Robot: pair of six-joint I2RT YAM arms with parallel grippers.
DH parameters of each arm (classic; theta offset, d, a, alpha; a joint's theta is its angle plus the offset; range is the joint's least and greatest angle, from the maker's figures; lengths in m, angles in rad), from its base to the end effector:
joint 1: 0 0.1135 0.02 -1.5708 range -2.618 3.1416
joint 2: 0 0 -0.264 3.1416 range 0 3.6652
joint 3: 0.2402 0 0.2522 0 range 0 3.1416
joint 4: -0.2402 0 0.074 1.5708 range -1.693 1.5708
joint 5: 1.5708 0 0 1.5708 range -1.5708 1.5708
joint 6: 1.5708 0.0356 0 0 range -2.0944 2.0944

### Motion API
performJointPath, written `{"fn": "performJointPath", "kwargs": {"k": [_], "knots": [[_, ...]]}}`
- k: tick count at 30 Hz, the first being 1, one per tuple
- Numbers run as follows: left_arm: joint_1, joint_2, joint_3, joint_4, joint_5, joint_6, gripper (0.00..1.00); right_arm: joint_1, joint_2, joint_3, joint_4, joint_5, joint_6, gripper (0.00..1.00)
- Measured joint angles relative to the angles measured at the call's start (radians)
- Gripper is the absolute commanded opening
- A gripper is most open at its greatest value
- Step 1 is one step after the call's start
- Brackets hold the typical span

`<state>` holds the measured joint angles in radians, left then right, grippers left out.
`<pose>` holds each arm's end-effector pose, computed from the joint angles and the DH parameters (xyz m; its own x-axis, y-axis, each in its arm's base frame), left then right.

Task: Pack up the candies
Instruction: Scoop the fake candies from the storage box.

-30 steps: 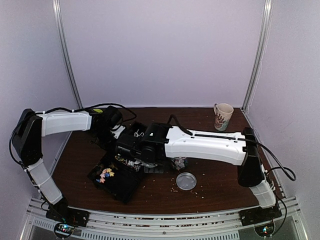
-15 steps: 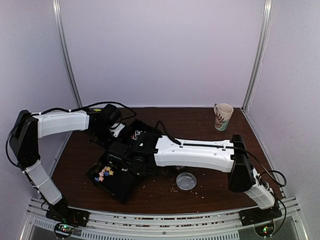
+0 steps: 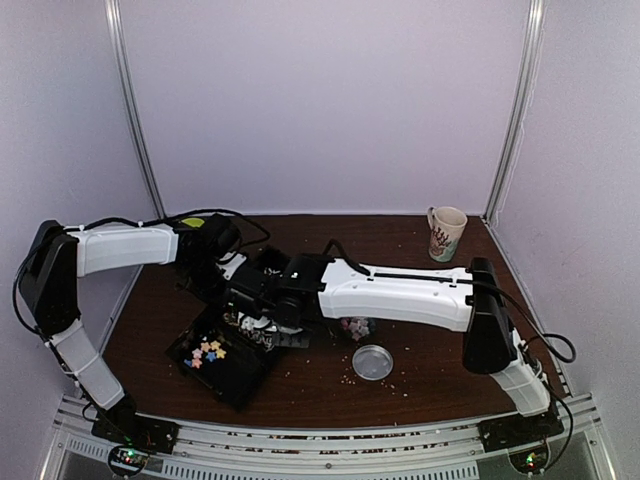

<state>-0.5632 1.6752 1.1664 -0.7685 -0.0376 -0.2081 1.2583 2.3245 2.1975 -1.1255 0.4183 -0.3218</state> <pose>0.2733 -0.1710 0.2042 -0.9003 0.3243 -0.2905 0.3458 0.9380 -0.0246 0.1627 0.4567 0.2333 -0.0144 -0.9845 -0.1749 -0.8802 0.0954 -0.4650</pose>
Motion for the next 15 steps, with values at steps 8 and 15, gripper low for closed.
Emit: {"fn": "performJointPath", "kwargs": {"k": [8,15], "knots": [[0.0,-0.015,-0.001,0.071,-0.001,-0.015,0.0,0.015,-0.002,-0.001,-0.018,0.148,0.037,0.0],[0.0,-0.015,-0.001,0.074,0.03,-0.03,0.0,0.055,-0.002,-0.028,-0.022,0.268,0.003,0.0]]}}
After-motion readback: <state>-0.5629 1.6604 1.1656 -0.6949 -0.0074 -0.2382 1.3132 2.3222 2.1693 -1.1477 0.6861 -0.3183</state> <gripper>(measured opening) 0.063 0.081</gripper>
